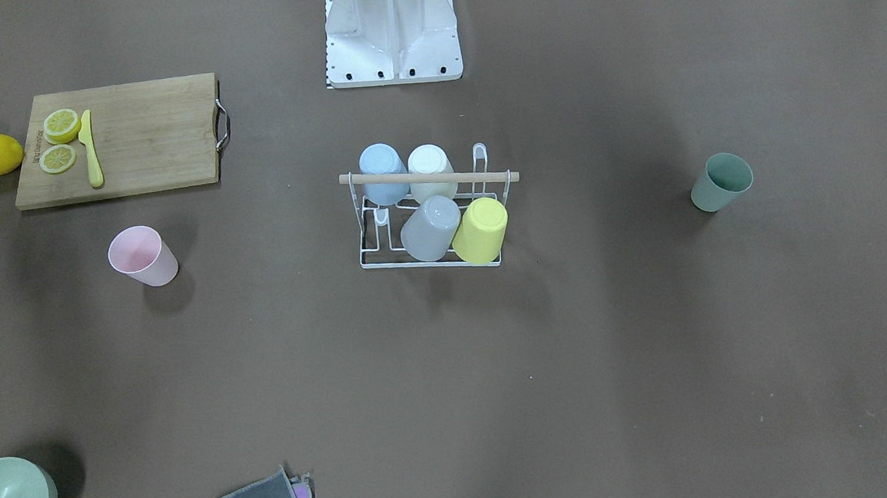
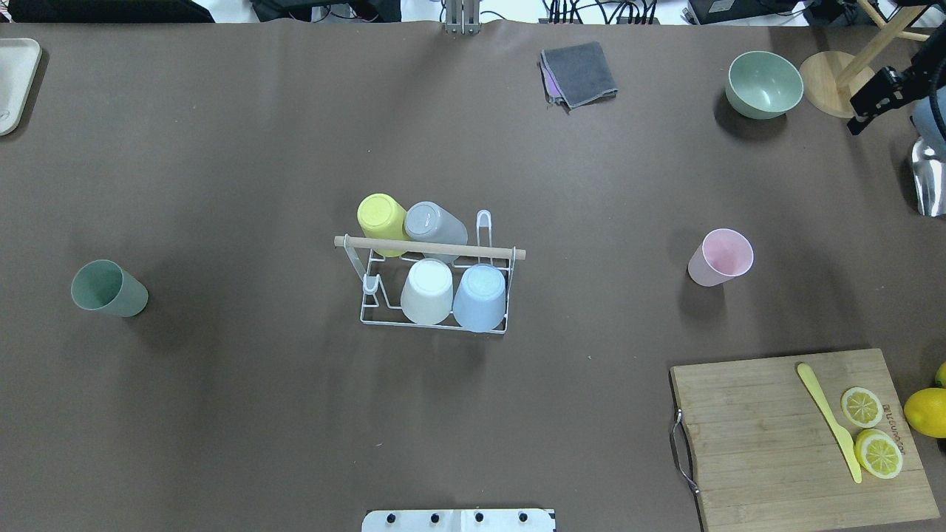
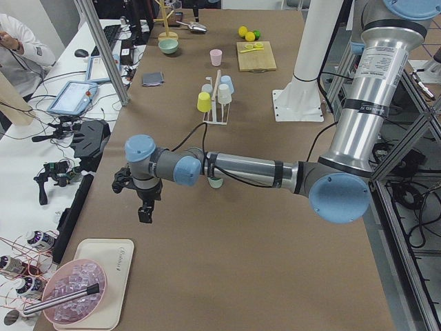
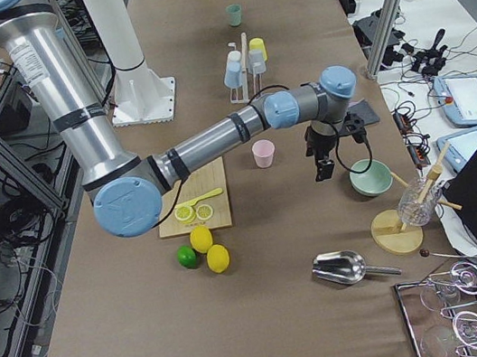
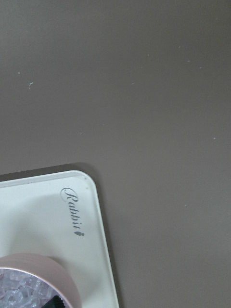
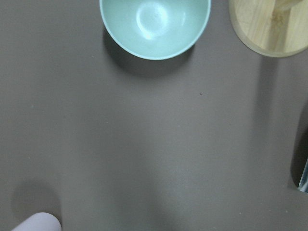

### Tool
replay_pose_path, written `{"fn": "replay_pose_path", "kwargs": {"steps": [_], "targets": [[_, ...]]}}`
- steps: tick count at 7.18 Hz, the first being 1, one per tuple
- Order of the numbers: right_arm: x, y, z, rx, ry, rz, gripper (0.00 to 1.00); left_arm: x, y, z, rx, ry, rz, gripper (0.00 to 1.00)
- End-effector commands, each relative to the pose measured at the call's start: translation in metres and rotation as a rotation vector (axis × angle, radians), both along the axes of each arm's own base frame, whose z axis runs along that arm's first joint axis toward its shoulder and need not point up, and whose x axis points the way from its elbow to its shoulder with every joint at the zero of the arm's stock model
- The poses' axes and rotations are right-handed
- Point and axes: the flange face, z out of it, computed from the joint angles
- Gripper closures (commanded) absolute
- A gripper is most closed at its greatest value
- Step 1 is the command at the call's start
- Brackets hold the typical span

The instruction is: Place cup on cup holder

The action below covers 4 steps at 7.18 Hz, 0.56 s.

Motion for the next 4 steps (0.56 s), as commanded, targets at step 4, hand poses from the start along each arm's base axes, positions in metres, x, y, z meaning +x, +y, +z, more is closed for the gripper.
{"fn": "replay_pose_path", "kwargs": {"steps": [4], "targets": [[-0.127,-0.052,-0.026,-0.189,-0.123,-0.143,0.00,0.011,-0.053,-0.003,-0.160,-0.129,-0.002,0.02]]}}
